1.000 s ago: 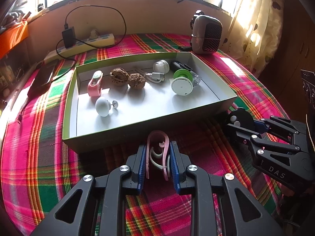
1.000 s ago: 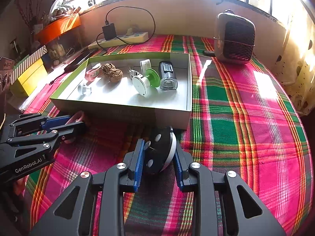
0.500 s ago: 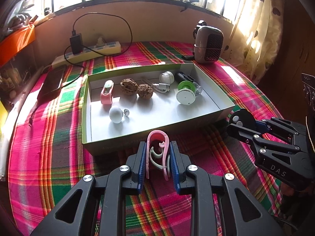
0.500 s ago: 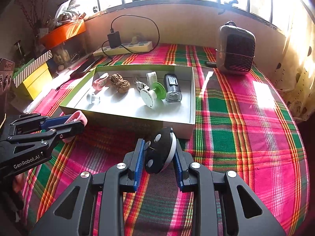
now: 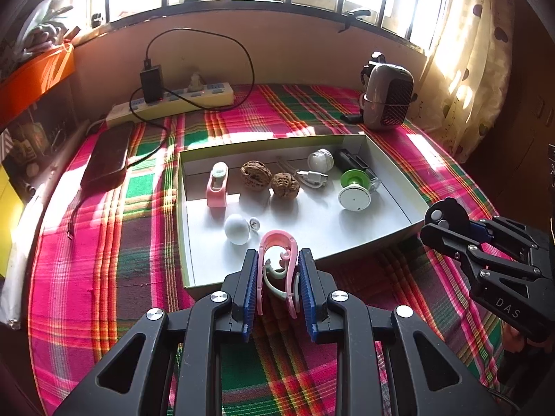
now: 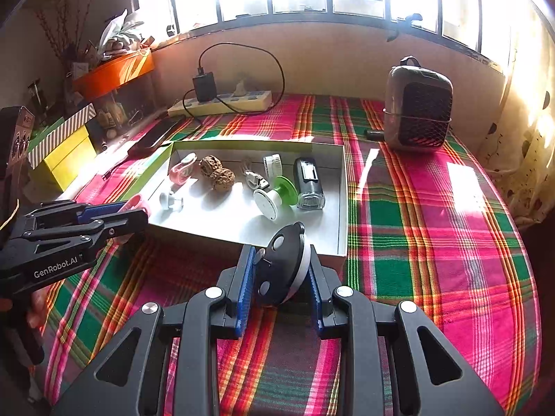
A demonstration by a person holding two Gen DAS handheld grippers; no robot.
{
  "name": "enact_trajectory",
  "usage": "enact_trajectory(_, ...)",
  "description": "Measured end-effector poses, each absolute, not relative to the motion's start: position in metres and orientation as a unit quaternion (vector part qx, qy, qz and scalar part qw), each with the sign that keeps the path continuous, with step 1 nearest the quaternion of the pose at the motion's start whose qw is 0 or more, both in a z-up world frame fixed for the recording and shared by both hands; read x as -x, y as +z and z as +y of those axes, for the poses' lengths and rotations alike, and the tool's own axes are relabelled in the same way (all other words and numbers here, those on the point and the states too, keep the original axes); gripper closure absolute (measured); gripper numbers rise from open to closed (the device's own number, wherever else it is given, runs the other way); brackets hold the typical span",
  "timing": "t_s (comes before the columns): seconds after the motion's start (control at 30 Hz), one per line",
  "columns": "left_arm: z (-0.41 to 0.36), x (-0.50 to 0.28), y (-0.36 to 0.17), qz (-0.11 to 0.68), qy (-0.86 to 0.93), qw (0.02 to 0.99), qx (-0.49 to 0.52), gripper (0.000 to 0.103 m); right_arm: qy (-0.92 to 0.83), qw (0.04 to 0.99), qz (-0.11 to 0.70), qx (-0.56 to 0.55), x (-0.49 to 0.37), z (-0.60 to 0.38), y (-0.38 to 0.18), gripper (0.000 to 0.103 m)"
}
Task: Organize objects
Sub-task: 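Lower the disc into the box with the right tool while the left lowers the pink hook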
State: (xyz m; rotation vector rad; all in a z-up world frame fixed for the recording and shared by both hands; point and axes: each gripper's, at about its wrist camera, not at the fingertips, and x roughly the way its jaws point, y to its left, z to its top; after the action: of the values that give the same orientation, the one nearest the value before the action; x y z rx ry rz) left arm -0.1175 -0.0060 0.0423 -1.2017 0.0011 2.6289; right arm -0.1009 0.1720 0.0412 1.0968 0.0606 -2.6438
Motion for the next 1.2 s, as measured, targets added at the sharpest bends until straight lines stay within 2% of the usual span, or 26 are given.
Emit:
enact_trajectory(0.5, 0.001, 0.154, 0.033, -0.002, 0.897, 0.125, 0.423, 0.082, -0.916, 0.131, 0.014, -0.379, 0.128, 0.171, 0.043, 0.074)
enact_trajectory(1.2, 0.006, 0.18, 0.016, 0.006, 0.888, 0.122, 0.443, 0.082, -0.892, 0.125, 0.03, -0.433, 0.17, 0.163, 0.024, 0.074)
